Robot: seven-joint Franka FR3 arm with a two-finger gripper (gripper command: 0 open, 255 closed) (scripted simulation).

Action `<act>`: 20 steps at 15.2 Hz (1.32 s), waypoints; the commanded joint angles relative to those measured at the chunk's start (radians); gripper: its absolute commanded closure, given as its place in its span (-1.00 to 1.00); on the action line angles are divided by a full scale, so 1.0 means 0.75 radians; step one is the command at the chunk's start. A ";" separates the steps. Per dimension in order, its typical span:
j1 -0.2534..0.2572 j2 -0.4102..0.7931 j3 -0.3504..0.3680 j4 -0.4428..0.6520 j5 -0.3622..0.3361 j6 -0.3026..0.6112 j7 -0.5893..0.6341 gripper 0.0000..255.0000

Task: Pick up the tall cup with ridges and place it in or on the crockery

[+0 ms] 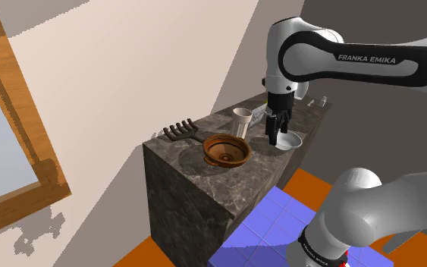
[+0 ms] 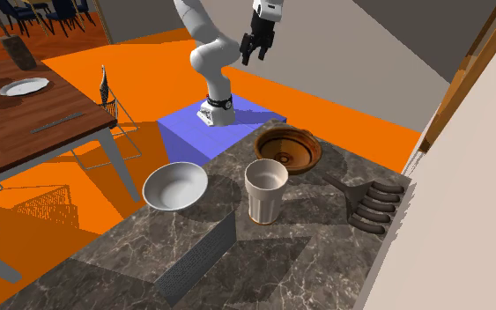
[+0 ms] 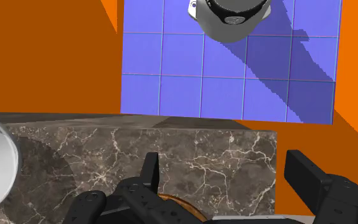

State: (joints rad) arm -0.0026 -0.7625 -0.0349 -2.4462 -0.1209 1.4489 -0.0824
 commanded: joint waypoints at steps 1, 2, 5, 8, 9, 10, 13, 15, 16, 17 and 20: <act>0.000 0.000 0.000 0.000 0.000 0.000 0.000 -1.00; -0.007 0.034 -0.018 0.005 -0.015 0.041 -0.013 -1.00; -0.027 0.144 -0.071 0.029 -0.053 0.161 -0.052 -1.00; -0.044 0.263 -0.121 0.069 -0.081 0.274 -0.091 -1.00; -0.049 0.304 -0.137 0.086 -0.088 0.310 -0.104 -1.00; -0.053 0.346 -0.154 0.105 -0.094 0.345 -0.117 -1.00; -0.065 0.474 -0.201 0.170 -0.102 0.444 -0.158 -1.00; -0.072 0.562 -0.230 0.221 -0.101 0.503 -0.187 -1.00; -0.075 0.607 -0.244 0.249 -0.097 0.531 -0.202 -1.00; -0.079 0.652 -0.258 0.279 -0.092 0.558 -0.218 -1.00; -0.089 0.788 -0.296 0.377 -0.068 0.629 -0.268 -1.00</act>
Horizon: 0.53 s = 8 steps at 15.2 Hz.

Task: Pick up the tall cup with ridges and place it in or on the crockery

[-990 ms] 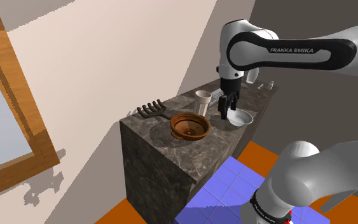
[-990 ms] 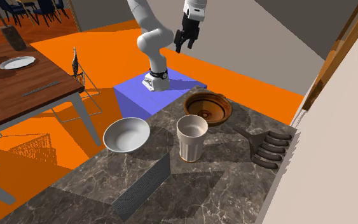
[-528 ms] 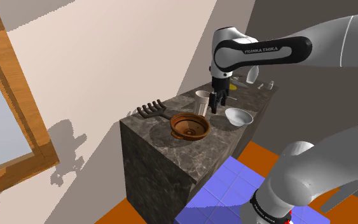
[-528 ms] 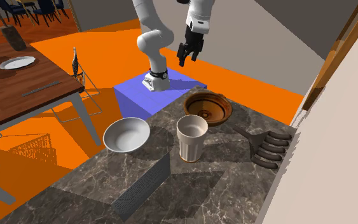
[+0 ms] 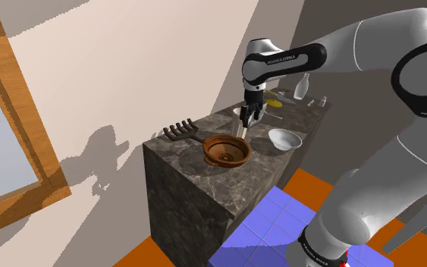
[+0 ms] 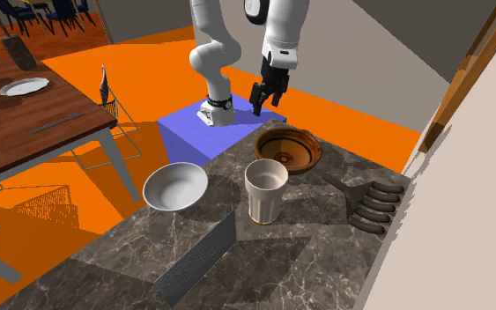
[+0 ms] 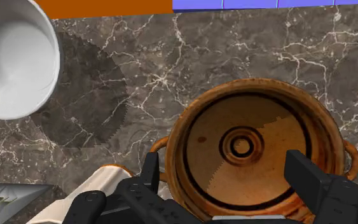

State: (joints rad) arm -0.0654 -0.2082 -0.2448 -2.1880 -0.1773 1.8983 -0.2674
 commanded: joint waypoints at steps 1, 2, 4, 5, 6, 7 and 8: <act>-0.010 0.096 -0.027 0.068 0.019 0.051 -0.039 -1.00; -0.014 0.142 -0.038 0.105 0.032 0.070 -0.057 -1.00; -0.025 0.236 -0.057 0.185 0.062 0.104 -0.095 -1.00; -0.032 0.283 -0.065 0.227 0.079 0.118 -0.114 -1.00; -0.039 0.331 -0.072 0.271 0.097 0.130 -0.134 -1.00; -0.047 0.379 -0.079 0.317 0.116 0.141 -0.153 -1.00; -0.057 0.427 -0.084 0.365 0.136 0.150 -0.172 -1.00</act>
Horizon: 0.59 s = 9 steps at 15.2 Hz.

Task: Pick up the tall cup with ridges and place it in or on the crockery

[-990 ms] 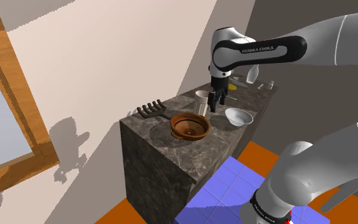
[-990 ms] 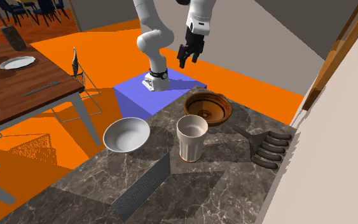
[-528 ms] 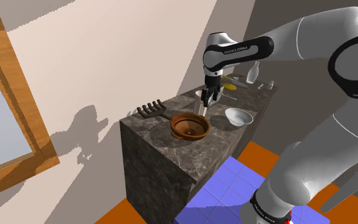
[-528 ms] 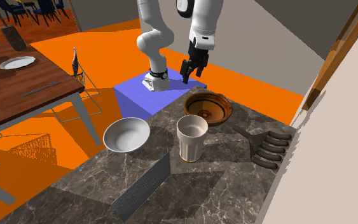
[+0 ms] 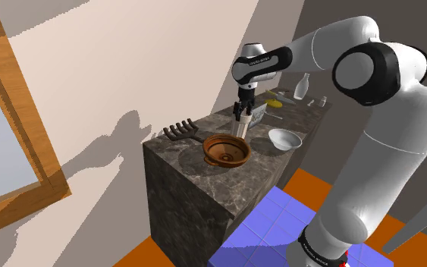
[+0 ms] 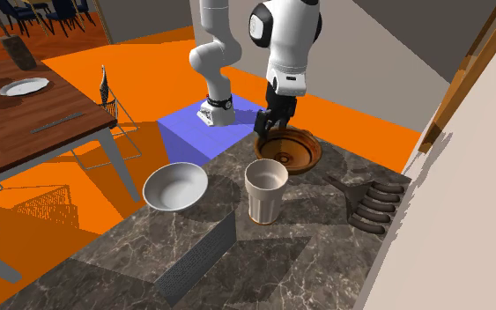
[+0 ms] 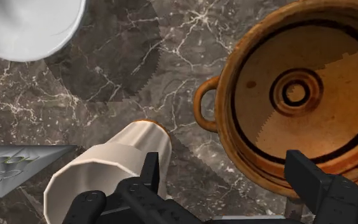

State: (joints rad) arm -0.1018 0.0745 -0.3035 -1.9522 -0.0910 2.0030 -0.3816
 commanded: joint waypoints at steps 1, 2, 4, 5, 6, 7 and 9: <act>-0.018 0.099 -0.010 0.100 0.041 0.017 -0.039 -1.00; -0.030 0.148 -0.013 0.152 0.062 0.022 -0.058 -1.00; -0.055 0.247 -0.015 0.263 0.105 0.025 -0.093 -1.00; -0.070 0.298 -0.015 0.322 0.126 0.024 -0.110 -1.00; -0.080 0.330 -0.014 0.361 0.139 0.022 -0.120 -1.00; -0.082 0.336 -0.013 0.351 0.141 0.038 -0.121 -1.00; -0.085 0.348 -0.012 0.331 0.145 0.069 -0.123 -1.00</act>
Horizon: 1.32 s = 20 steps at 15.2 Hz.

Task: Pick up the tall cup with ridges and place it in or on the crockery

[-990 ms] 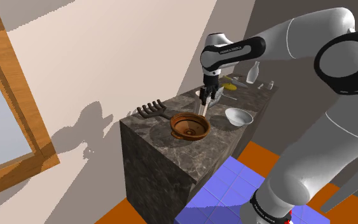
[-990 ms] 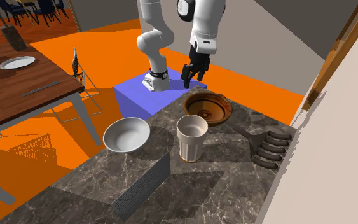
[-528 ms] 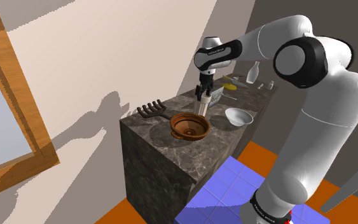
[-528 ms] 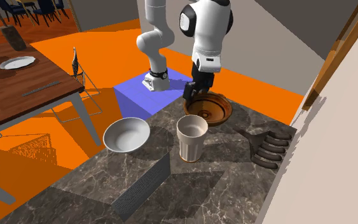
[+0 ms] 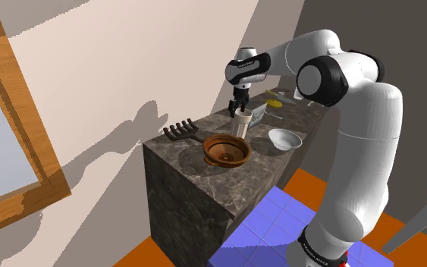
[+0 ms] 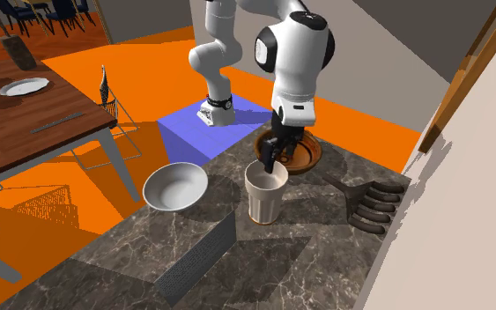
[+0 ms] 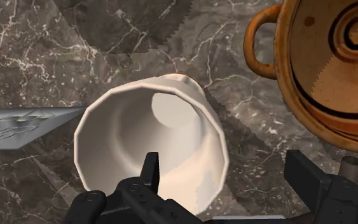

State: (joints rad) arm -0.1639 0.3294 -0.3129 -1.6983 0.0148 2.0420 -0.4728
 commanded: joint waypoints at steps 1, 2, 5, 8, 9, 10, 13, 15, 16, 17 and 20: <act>-0.003 0.015 0.001 -0.017 0.006 0.032 -0.003 -1.00; -0.005 0.022 0.002 -0.026 0.008 0.048 -0.005 -1.00; -0.008 0.040 0.004 -0.047 0.014 0.087 -0.008 -1.00; -0.008 0.040 0.004 -0.047 0.014 0.087 -0.008 -1.00; -0.008 0.040 0.004 -0.047 0.014 0.087 -0.008 -1.00; -0.008 0.040 0.004 -0.047 0.014 0.087 -0.008 -1.00; -0.008 0.040 0.004 -0.047 0.014 0.087 -0.008 1.00; -0.008 0.040 0.004 -0.047 0.014 0.087 -0.008 1.00; -0.008 0.040 0.004 -0.047 0.014 0.087 -0.008 1.00; -0.008 0.039 0.004 -0.047 0.014 0.087 -0.008 1.00; -0.008 0.040 0.004 -0.047 0.014 0.087 -0.008 1.00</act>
State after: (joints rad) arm -0.1695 0.3586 -0.3098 -1.7330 0.0250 2.1071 -0.4788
